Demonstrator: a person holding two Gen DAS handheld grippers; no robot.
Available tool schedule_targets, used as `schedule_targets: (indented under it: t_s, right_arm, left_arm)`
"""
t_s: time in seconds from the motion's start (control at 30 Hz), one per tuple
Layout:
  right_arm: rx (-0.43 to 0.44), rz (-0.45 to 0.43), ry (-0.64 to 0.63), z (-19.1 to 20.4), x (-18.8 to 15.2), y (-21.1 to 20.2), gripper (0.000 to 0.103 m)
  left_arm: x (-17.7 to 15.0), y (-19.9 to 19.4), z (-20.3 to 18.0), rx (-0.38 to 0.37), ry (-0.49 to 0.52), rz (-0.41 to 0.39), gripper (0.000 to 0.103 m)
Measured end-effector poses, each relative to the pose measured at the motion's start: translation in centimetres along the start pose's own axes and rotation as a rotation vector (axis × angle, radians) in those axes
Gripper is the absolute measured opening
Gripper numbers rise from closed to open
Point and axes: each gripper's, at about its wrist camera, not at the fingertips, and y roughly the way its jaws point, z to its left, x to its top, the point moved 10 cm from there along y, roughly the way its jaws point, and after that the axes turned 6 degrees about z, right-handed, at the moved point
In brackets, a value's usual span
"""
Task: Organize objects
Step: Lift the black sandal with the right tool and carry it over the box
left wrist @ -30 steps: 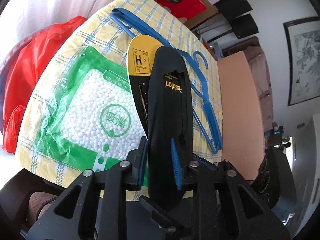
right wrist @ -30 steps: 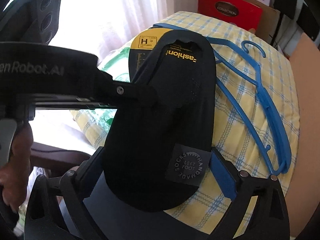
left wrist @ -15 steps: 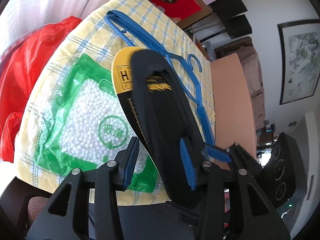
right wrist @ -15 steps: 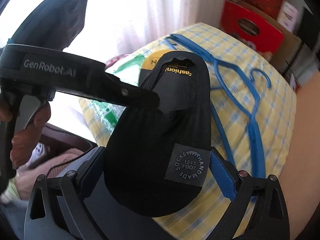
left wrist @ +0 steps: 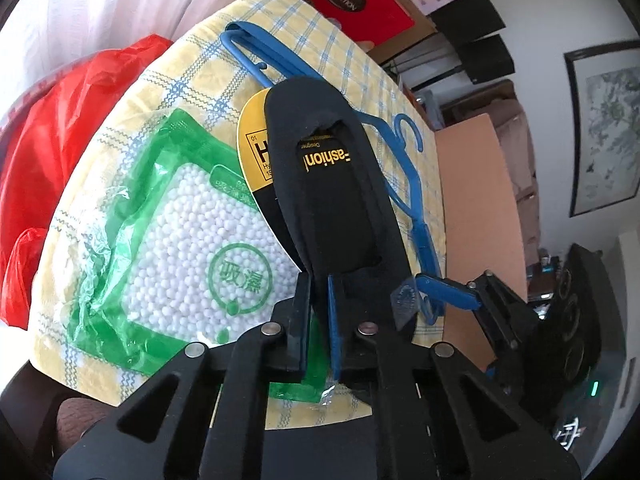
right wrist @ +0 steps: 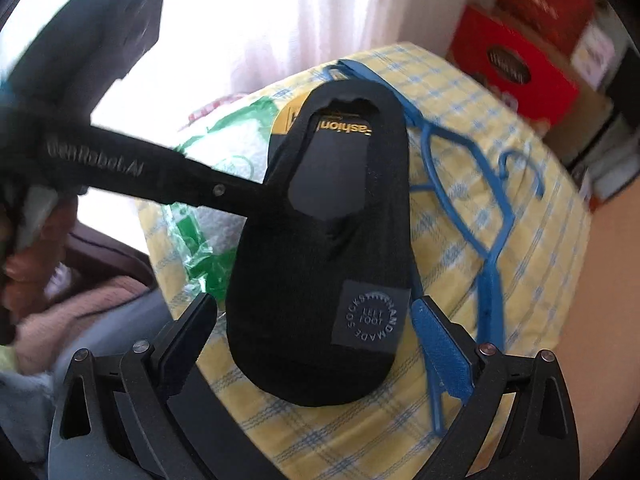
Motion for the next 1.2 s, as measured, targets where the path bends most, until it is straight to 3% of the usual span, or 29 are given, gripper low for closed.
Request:
schedule_targets:
  t_s: [0.07,0.1,0.2,0.37,0.43,0.57,0.7,0.8,1.07,1.2]
  right_arm:
    - [0.082,-0.002,0.088,-0.9,-0.3,-0.2,0.099]
    - [0.185,-0.023,0.182,-1.9,-0.3,-0.5,0.099]
    - [0.244,-0.045,0.248,-2.8,-0.1,-0.8,0.095]
    - [0.274,-0.079,0.31,-3.9,0.7,-1.1,0.074]
    - [0.319,-0.07,0.338,-4.3,0.7,-0.8,0.054]
    - [0.328,-0.025,0.366,-3.7,0.1,0.3,0.051]
    - [0.366,-0.047,0.397,-3.2,-0.1,0.0,0.051]
    - [0.359,-0.051,0.416,-3.5,-0.1,0.0,0.039]
    - [0.403,-0.072,0.4,-2.4,-1.0,-1.4,0.022]
    - [0.451,-0.134,0.365,-1.0,-0.6,-3.4,0.006]
  left_arm:
    - [0.0,-0.2,0.3,0.004,0.0,0.003,0.004]
    - [0.0,-0.3,0.4,0.01,0.004,0.003,0.004]
    - [-0.1,-0.8,0.9,0.025,0.015,0.003,0.004]
    - [0.1,-1.4,1.5,0.022,0.002,-0.002,0.004]
    - [0.1,-1.4,1.4,0.024,0.002,-0.004,0.004]
    - [0.2,-1.1,1.4,-0.001,-0.019,0.007,0.005]
    - [0.2,-0.7,1.1,-0.013,-0.025,0.011,0.005]
    - [0.1,-0.5,0.6,-0.011,-0.019,0.004,0.005]
    - [0.1,-0.4,0.2,-0.033,-0.027,0.0,0.009]
    - [0.0,-0.4,-0.3,-0.053,-0.027,0.007,0.01]
